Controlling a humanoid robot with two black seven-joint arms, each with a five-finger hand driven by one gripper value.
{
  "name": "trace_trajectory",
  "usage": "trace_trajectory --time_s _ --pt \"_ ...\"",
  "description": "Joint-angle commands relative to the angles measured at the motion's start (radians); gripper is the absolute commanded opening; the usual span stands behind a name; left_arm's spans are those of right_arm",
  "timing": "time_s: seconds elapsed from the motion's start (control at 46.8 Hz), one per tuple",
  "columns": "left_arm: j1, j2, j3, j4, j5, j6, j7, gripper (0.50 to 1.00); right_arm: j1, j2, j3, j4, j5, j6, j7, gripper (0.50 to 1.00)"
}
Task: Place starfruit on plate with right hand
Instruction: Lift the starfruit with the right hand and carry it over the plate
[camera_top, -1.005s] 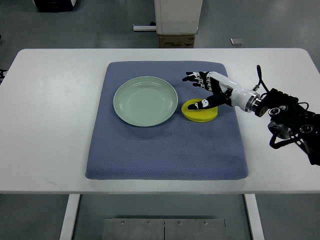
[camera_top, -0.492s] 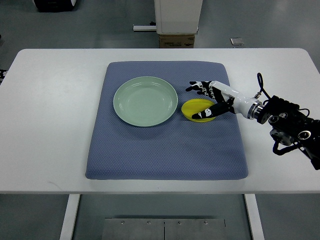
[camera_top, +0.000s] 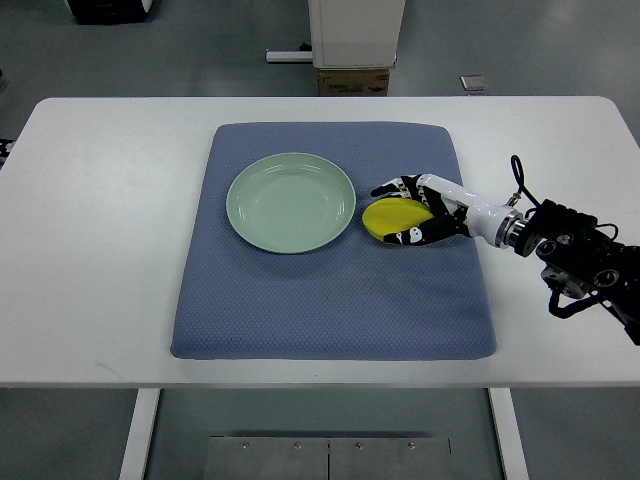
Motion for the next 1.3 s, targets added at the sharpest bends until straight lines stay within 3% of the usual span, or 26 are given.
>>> trace_trajectory --time_s 0.0,0.043,0.086,0.706,1.027,1.283 --pt "0.000 0.000 -0.001 0.000 0.000 0.000 0.000 1.000 0.000 0.000 0.000 -0.003 0.000 -0.005 0.000 0.663" --pt "0.000 0.000 0.001 0.000 0.000 0.000 0.000 1.000 -0.002 0.000 0.000 -0.005 0.000 -0.005 0.000 0.609" --pt "0.000 0.000 0.001 0.000 0.000 0.000 0.000 1.000 -0.002 0.001 0.000 -0.011 0.000 -0.007 0.000 0.500" --pt "0.000 0.000 0.001 0.000 0.000 0.000 0.000 1.000 0.049 0.007 0.028 -0.018 0.011 -0.007 -0.012 0.500" --pt "0.000 0.000 0.001 0.000 0.001 0.000 0.000 1.000 0.112 0.055 0.123 -0.020 0.015 -0.008 -0.106 0.500" --pt "0.000 0.000 0.001 0.000 0.000 0.000 0.000 1.000 0.146 0.142 0.123 -0.021 0.015 -0.068 -0.166 0.500"
